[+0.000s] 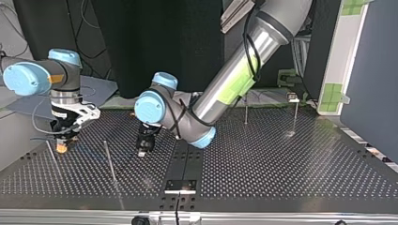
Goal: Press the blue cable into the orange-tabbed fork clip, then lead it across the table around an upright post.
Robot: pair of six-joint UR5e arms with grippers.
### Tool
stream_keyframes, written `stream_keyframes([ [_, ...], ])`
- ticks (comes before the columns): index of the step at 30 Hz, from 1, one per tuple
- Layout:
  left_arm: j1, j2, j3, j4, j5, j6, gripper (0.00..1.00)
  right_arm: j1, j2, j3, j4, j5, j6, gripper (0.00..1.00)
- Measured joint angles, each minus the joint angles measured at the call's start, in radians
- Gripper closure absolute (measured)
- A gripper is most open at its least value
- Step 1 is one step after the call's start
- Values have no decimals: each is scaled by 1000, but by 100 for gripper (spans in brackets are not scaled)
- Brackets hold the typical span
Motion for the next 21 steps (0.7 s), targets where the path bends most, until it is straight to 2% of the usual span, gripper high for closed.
stream_keyframes([
  [7,-3,-56,55,-43,-1,2,99,9,53,35,-37,2,3,100],
  [11,-1,-66,75,-49,-3,4,99,12,86,72,-74,2,22,100],
  [14,0,-68,79,-49,-6,4,99,13,111,98,-100,3,29,100],
  [21,4,-68,79,-54,-24,11,99,15,167,140,-156,13,17,100],
])
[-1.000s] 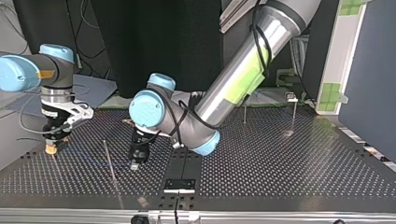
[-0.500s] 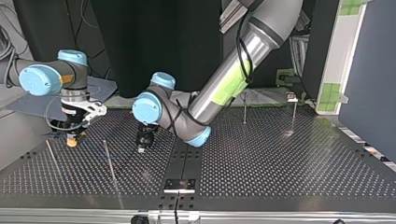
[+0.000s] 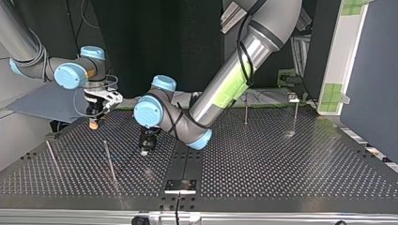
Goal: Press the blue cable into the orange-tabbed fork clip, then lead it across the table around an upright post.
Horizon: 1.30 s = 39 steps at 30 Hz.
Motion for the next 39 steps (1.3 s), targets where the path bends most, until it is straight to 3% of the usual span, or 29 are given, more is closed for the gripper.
stream_keyframes([
  [4,1,0,-1,-3,-12,6,99,-6,30,12,-30,3,1,100],
  [13,-1,0,-1,-4,-33,10,99,-47,108,16,-108,3,8,100],
  [24,0,0,-2,-3,-42,9,99,-130,201,20,-197,-18,1,100],
  [29,0,0,-3,-3,-43,9,99,-167,247,25,-234,-29,14,100],
  [39,2,0,-3,-3,-44,8,99,-190,332,25,-274,-32,46,100],
])
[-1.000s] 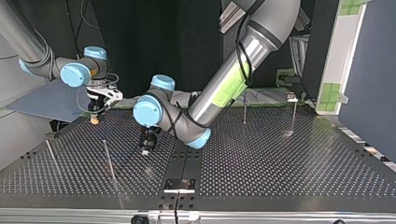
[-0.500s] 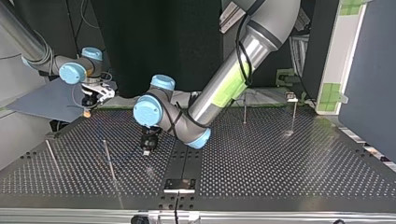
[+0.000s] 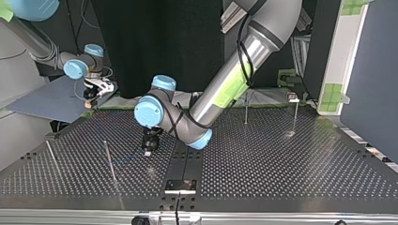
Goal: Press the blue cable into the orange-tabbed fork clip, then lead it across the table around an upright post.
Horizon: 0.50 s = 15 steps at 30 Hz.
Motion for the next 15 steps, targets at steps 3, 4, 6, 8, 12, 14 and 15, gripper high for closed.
stream_keyframes([
  [3,1,0,0,-1,0,-1,99,-4,27,0,-11,-4,15,100],
  [4,1,0,-1,-1,0,-1,99,-6,36,0,-14,-7,20,100],
  [6,1,0,-1,-1,0,-1,99,-9,54,0,-23,-16,34,100],
  [8,1,0,-1,-1,0,-2,99,-11,69,0,-31,-23,42,100],
  [12,1,0,-1,-1,0,-2,99,-13,80,-1,-39,-27,43,100],
  [14,1,0,-1,-1,0,-2,99,-14,81,-1,-47,-28,42,100],
  [15,1,0,-1,-1,1,-2,99,-14,82,-1,-52,-29,43,100],
])
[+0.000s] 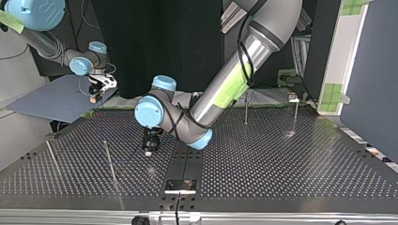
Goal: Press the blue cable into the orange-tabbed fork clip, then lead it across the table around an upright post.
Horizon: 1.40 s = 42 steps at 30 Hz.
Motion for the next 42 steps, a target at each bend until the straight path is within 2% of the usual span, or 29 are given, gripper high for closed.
stream_keyframes([
  [4,0,0,0,0,0,0,99,-2,0,0,-20,-5,13,100],
  [11,1,0,-2,0,0,0,99,-19,24,-4,-68,-48,65,100],
  [14,2,0,-2,0,1,0,99,-29,46,-8,-89,-56,90,100],
  [17,3,0,-2,0,0,1,99,-35,71,-15,-95,-57,106,100],
  [21,4,0,-2,0,1,1,99,-38,94,-21,-94,-52,110,100],
  [27,4,0,-3,-1,1,3,99,-43,101,-25,-93,-47,120,100],
  [32,4,0,-4,-2,1,3,99,-53,106,-25,-95,-47,150,100],
  [36,4,0,-6,-2,1,3,99,-61,119,-27,-95,-48,163,100],
  [39,4,0,-7,-2,1,3,99,-66,133,-32,-93,-47,163,100],
  [42,4,0,-8,-2,1,3,99,-67,139,-38,-92,-36,152,100],
])
